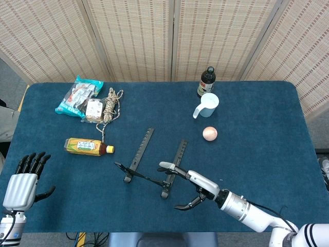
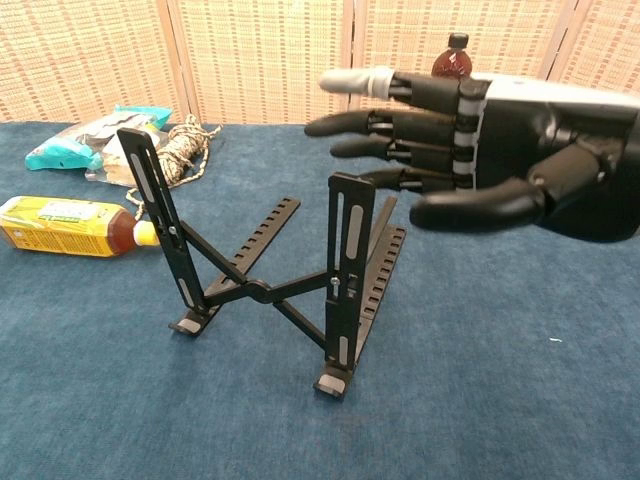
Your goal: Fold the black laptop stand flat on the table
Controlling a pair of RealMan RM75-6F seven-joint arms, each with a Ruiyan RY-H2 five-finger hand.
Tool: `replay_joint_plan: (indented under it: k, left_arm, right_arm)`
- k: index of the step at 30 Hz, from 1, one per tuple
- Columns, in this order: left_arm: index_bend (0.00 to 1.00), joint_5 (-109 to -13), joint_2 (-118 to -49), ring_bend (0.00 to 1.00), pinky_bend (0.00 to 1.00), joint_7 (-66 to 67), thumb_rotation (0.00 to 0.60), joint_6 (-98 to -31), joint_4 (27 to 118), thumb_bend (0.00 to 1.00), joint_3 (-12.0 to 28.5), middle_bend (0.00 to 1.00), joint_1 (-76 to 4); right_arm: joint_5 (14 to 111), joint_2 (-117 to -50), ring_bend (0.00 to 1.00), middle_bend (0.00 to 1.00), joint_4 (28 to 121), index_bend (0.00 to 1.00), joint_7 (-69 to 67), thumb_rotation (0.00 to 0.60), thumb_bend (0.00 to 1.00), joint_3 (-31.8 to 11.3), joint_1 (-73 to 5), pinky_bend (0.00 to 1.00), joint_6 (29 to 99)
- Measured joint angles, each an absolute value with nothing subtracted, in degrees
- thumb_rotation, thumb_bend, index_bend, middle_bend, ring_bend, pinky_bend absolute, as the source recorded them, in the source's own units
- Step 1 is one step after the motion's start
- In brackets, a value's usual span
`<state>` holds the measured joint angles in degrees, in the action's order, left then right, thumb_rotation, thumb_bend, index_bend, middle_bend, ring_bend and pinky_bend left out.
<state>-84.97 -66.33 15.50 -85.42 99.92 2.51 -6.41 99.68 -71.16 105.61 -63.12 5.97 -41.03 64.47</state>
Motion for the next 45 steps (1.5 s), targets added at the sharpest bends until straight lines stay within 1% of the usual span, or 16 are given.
replay_joint_plan:
  k: [1, 3, 11, 29, 45]
  left_arm:
    - [0.12, -84.99, -66.34, 0.06, 0.04, 15.52, 0.6, -85.39, 99.92, 0.13, 2.5, 0.08, -6.42]
    - [0.12, -85.07, -66.34, 0.06, 0.04, 15.57, 0.6, -85.35, 99.94, 0.13, 2.5, 0.08, -6.46]
    - [0.12, -85.04, -66.21, 0.06, 0.04, 15.58, 0.6, -85.18, 100.03, 0.13, 2.55, 0.08, -6.54]
    - [0.12, -85.08, -66.32, 0.06, 0.04, 15.79, 0.6, -84.8, 100.03, 0.13, 2.41, 0.08, -6.6]
    - [0.12, -84.89, -66.62, 0.06, 0.04, 15.94, 0.6, -84.32, 99.82, 0.13, 2.51, 0.08, -6.96]
  right_arm:
    - [99.43, -71.54, 0.04, 0.13, 105.21, 0.0, -62.99, 0.6, 0.02, 6.05, -40.99, 0.1, 64.14]
    - [98.93, -72.4, 0.04, 0.12, 104.38, 0.0, -62.76, 0.6, 0.0, 6.21, -40.9, 0.09, 63.47]
    - [98.06, -75.21, 0.04, 0.12, 102.04, 0.0, -62.47, 0.6, 0.0, 7.09, -40.13, 0.09, 62.34]
    - [96.75, -79.54, 0.04, 0.12, 98.37, 0.0, -65.57, 0.6, 0.0, 8.9, -37.51, 0.09, 62.27]
    - [96.51, -81.71, 0.04, 0.12, 96.63, 0.0, -68.32, 0.6, 0.0, 9.52, -36.82, 0.09, 61.32]
